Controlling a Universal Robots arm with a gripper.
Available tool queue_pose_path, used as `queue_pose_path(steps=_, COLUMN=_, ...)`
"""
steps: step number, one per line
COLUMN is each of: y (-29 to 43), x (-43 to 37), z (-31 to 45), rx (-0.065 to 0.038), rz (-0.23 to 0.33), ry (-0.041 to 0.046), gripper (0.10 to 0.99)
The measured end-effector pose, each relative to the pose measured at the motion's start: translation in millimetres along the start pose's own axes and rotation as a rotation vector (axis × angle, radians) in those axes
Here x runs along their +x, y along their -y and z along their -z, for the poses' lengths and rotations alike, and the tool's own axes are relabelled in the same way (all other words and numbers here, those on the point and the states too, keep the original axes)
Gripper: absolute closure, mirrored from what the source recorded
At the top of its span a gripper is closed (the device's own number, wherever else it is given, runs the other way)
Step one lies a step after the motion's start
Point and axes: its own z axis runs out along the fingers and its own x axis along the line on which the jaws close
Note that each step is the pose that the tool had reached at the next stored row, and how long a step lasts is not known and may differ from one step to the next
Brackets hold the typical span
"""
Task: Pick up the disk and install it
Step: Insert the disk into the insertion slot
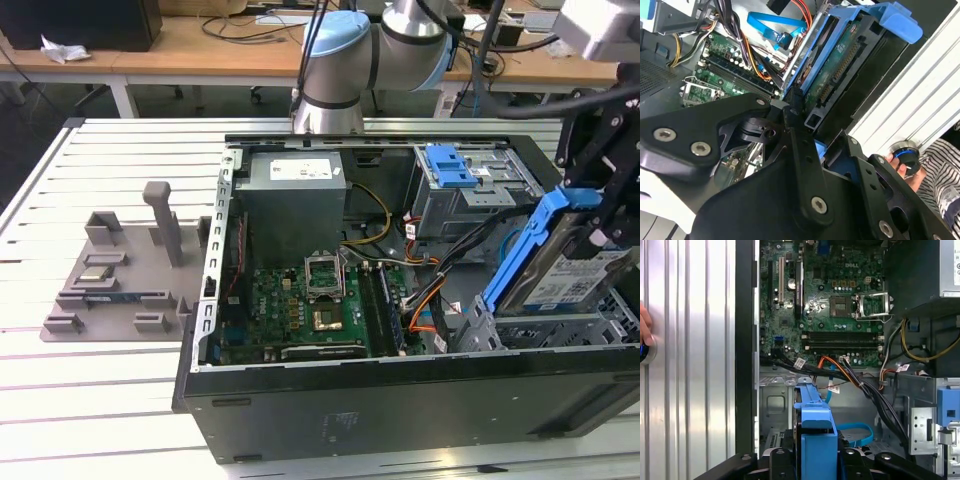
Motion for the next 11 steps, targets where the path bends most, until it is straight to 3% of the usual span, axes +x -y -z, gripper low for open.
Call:
queue_pose_path(steps=9, y=0.4, x=0.6, z=-20.0, rx=-0.001, rz=0.0, ry=0.0001, gripper=0.722)
queue_pose_path(steps=11, y=0.5, x=0.8, z=-27.4, rx=-0.001, rz=0.0, ry=0.0, gripper=0.722)
